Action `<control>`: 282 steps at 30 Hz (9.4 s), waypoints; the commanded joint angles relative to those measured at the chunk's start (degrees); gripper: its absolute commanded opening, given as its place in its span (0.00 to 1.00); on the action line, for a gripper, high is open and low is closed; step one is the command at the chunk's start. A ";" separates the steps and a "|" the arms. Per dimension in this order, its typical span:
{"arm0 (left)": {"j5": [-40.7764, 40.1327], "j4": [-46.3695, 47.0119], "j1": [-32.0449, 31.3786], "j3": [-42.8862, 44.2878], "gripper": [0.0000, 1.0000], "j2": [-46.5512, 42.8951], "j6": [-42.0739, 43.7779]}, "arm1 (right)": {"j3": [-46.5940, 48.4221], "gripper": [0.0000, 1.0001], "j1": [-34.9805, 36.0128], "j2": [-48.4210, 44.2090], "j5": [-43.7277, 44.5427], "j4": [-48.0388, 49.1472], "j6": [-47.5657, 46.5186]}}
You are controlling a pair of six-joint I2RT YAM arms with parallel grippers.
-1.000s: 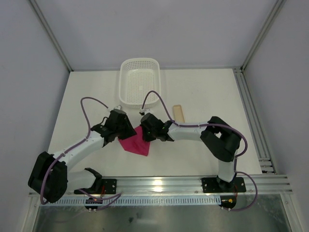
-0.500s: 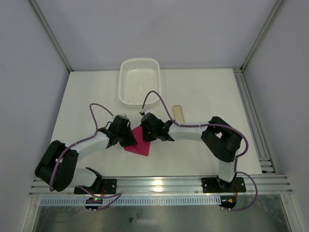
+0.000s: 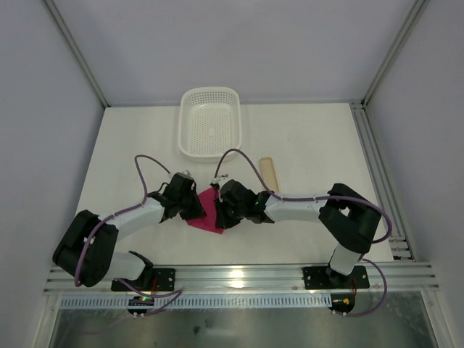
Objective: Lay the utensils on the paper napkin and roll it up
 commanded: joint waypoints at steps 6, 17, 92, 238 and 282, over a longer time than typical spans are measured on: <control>-4.16 -1.68 0.07 -1.88 0.18 1.96 -0.01 | -3.41 0.14 1.50 0.14 -4.58 5.99 0.70; -6.01 -3.00 -0.02 -1.88 0.18 1.78 -0.36 | -1.30 0.14 1.50 -3.29 -1.85 1.68 -0.98; -4.25 -2.21 -2.48 -7.77 0.15 -3.40 -10.64 | 21.81 0.04 1.33 11.83 15.47 -19.23 4.30; 4.63 2.54 -1.69 -1.18 0.00 -19.57 -8.18 | -2.18 0.04 2.56 9.02 12.13 10.73 12.21; 4.54 8.96 -5.38 -6.98 0.00 -22.30 -10.38 | -8.25 0.04 -1.48 3.83 2.19 21.64 15.72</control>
